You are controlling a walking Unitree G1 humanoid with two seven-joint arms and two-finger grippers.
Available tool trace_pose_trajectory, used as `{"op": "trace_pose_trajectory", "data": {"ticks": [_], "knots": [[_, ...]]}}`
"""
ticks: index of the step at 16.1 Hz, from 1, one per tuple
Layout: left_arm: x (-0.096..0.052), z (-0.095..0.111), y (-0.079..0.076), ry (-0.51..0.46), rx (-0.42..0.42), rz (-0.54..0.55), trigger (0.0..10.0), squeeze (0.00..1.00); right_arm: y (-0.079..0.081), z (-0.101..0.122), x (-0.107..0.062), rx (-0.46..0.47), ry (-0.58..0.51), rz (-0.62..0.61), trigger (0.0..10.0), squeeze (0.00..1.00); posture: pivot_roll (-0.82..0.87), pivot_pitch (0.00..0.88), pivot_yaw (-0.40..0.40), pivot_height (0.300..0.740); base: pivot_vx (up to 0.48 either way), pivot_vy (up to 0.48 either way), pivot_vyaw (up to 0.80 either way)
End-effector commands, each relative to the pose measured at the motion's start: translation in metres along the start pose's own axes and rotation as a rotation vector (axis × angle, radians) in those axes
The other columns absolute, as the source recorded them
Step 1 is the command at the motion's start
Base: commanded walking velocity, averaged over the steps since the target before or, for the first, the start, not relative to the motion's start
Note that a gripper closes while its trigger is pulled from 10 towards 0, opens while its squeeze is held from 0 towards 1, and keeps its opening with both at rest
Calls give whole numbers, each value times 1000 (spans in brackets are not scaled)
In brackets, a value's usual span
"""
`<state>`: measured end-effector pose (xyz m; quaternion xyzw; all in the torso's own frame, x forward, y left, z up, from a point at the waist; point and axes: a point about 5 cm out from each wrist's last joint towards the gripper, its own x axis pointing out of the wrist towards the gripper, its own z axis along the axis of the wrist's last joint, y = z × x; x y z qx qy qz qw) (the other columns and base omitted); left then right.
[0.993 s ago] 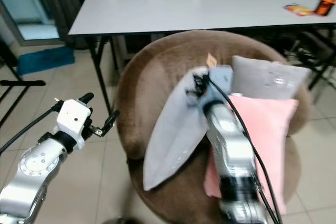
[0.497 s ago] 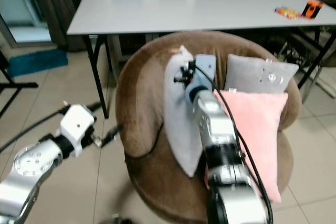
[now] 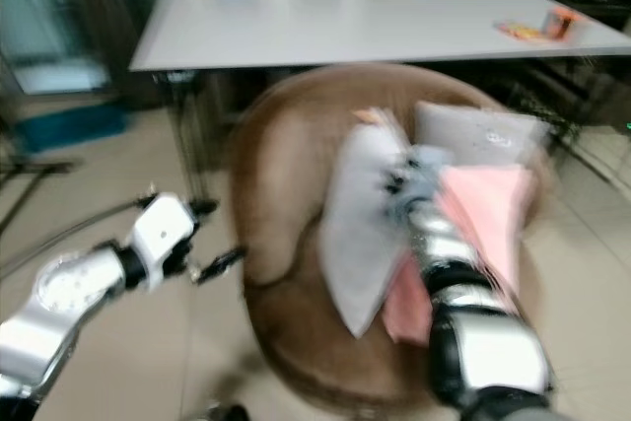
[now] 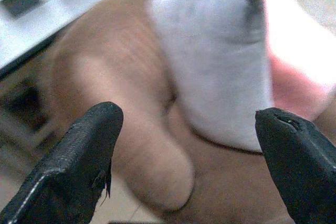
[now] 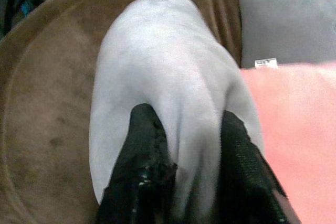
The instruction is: Move the pillow to the sofa from floor
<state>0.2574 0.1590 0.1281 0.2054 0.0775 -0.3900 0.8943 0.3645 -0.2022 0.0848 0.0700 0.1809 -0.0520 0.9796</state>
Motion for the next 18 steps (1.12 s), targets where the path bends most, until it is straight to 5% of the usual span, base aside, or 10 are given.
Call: {"op": "trace_pose_trajectory", "data": {"ticks": [1, 3, 5, 8, 12, 13, 14, 18], "knots": [[0, -8, -2, 30, -13, -10, 10000, 0, 9, 7, 2, 1, -27, 16, 10000, 1000, -81, 0, 11, 740, 0, 0, 0], [1, -7, 1, 20, -6, 13, 10000, 0, -7, 30, 3, 81, -107, -3, 10000, 1000, -94, 0, 19, 740, 0, 0, 0], [3, -7, 2, 15, -4, 15, 10000, 0, -13, 38, 3, 66, -110, -13, 10000, 1000, -102, 0, 26, 740, 0, 0, 0], [9, -8, 5, 15, 19, 28, 10000, 0, -28, 44, 0, -120, -162, -82, 10000, 1000, -124, 0, 47, 740, 0, 0, 0], [13, -7, 12, 14, 56, 82, 10000, 0, -52, 54, -5, -60, -209, -255, 10000, 1000, -126, 0, 52, 740, 0, 0, 0], [12, -7, 18, 12, 60, 143, 10000, 0, -52, 63, -5, -22, -255, -204, 10000, 388, -121, 0, 44, 740, 0, 0, 0], [11, -8, 23, 5, 45, 215, 10000, 0, -52, 68, -6, -8, -288, -164, 10000, 0, -115, 0, 32, 740, 0, 0, 0], [4, -8, 28, -60, -102, 453, 10000, 0, -40, 52, -14, -53, -316, -53, 10000, 0, -124, 0, 18, 740, 0, 0, 0]]}}
